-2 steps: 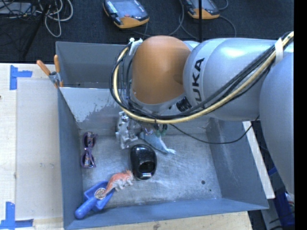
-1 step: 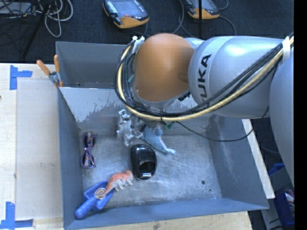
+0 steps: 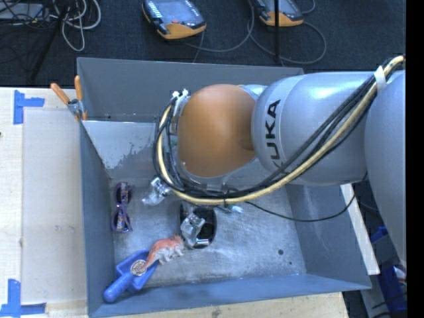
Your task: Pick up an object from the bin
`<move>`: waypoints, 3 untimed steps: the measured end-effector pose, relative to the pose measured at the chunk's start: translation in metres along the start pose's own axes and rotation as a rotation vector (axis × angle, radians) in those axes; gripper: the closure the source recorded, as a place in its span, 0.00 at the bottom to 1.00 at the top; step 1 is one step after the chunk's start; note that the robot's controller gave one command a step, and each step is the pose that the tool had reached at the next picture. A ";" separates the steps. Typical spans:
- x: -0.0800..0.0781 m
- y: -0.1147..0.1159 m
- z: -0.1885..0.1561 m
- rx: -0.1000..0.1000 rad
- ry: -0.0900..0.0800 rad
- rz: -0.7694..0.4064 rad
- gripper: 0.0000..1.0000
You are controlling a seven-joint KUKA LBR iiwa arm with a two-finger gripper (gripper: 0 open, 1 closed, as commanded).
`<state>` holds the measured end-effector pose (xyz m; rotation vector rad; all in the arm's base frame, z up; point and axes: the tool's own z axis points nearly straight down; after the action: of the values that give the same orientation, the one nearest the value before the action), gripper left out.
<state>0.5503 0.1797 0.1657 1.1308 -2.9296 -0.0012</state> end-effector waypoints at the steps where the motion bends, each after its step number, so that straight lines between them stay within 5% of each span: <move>1: 0.000 0.003 0.001 -0.001 0.000 -0.003 0.00; 2: 0.023 -0.007 0.092 -0.002 0.010 -0.111 1.00; 3: 0.023 -0.007 0.092 -0.003 0.010 -0.110 1.00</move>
Offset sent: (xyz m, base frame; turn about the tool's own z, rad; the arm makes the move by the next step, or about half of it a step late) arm -0.0128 -0.0201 -0.0957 -0.1156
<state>0.5377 0.1591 0.0738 1.2860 -2.8540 0.0004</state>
